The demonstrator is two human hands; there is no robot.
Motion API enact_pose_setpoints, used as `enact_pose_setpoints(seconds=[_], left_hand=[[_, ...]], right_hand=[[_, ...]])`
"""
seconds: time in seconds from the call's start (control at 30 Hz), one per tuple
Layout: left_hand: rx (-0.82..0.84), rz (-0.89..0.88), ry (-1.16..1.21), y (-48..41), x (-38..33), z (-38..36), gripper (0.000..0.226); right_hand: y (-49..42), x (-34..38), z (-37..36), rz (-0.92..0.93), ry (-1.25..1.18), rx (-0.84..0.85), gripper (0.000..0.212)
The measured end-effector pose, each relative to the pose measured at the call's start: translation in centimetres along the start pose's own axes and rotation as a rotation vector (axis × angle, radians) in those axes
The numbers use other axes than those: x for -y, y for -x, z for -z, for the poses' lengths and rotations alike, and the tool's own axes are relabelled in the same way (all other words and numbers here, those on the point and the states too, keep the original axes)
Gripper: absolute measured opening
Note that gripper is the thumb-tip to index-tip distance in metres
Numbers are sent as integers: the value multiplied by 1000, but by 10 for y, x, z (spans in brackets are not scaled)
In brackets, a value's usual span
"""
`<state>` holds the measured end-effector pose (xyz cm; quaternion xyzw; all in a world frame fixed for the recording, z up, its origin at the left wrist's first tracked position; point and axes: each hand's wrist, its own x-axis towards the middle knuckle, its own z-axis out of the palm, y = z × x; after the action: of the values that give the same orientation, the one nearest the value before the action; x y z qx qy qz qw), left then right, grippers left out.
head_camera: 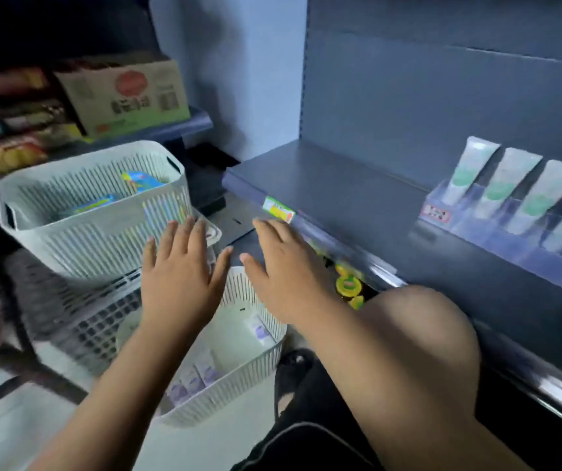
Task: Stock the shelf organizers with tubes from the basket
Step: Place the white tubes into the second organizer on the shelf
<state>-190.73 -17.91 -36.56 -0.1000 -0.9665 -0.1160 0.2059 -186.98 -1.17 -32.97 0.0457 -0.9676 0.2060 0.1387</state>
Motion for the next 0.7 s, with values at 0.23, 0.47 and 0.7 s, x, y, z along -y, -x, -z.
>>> enact_pose_setpoints(seconds=[0.23,0.47,0.7], left_hand=[[253,188,55,48,71,-71,66],[531,601,425,63,104,-166,61],[630,1123,559,89,142,-281,49]], right_hand=[[-12,-4,-107,-36,60,318,46],[-17,-52,-222,-348,-89,526,22],[-32,-86,-329,-681,-178,618,28]])
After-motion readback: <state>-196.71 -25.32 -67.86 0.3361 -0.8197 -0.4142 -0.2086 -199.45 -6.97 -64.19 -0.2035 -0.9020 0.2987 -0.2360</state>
